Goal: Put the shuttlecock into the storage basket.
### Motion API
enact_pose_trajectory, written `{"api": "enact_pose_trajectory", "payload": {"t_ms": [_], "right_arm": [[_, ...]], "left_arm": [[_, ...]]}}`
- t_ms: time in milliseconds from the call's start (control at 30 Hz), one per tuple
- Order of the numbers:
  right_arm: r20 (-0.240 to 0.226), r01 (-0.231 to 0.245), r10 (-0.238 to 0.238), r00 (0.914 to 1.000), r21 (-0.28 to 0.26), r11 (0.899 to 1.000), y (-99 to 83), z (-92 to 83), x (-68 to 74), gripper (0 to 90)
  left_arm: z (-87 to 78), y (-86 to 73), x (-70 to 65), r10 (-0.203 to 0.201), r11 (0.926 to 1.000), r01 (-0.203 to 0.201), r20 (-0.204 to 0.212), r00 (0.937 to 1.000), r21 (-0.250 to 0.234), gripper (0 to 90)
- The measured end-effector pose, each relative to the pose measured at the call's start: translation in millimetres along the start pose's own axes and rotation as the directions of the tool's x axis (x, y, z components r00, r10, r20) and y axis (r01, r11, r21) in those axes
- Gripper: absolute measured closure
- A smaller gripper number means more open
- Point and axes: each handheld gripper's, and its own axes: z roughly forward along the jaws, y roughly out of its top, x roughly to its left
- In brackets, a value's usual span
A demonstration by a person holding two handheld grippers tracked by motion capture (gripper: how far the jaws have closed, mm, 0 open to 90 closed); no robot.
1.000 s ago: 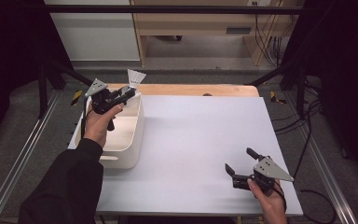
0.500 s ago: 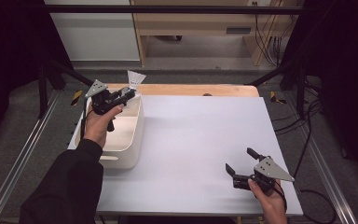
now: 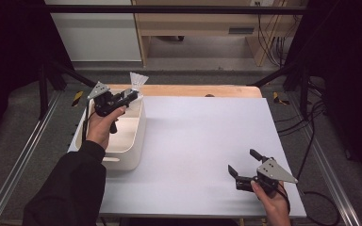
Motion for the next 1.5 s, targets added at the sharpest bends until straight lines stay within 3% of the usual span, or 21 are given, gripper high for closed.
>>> {"api": "enact_pose_trajectory", "payload": {"t_ms": [633, 1500], "right_arm": [[-0.005, 0.007, -0.006, 1.0000, 0.008, 1.000, -0.9, 1.2, 0.0, 4.0], [-0.004, 0.012, -0.012, 0.9999, 0.012, 1.000, -1.3, 0.9, -0.3, 4.0]], "left_arm": [[-0.1, -5.3, 5.7, -0.001, 0.9997, 0.002, -0.035, 0.9994, 0.026, 65.3], [1.4, -9.7, 7.2, 0.012, 0.9984, -0.009, -0.045, 0.9989, 0.056, 65.3]]}}
